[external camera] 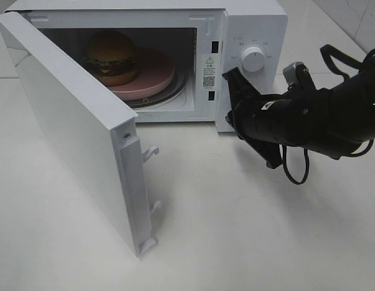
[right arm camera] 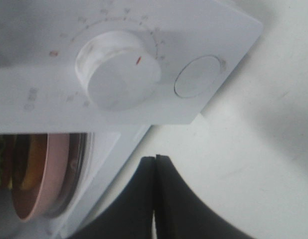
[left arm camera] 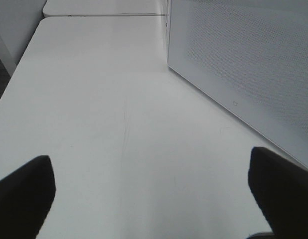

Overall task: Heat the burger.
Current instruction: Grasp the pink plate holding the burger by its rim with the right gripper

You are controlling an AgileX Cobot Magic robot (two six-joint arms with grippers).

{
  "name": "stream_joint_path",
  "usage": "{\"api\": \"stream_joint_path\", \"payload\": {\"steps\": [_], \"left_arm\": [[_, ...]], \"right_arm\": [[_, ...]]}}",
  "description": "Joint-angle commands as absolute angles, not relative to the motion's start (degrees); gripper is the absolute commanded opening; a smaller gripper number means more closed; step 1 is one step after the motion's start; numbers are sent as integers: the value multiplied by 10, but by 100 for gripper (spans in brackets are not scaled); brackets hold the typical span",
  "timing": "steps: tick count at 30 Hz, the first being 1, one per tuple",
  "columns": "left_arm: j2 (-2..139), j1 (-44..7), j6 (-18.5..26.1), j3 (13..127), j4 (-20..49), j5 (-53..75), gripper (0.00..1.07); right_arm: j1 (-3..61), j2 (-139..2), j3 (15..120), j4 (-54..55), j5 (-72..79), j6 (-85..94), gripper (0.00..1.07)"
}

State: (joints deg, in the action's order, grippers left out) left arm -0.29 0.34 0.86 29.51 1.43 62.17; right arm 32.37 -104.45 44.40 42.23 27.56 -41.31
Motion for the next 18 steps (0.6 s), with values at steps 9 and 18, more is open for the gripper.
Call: {"api": "stream_joint_path", "payload": {"steps": [9, 18], "left_arm": [[-12, 5, 8, 296, 20, 615, 98], [-12, 5, 8, 296, 20, 615, 98]], "right_arm": [[304, -984, 448, 372, 78, -171, 0], [274, -951, 489, 256, -108, -50, 0]]}}
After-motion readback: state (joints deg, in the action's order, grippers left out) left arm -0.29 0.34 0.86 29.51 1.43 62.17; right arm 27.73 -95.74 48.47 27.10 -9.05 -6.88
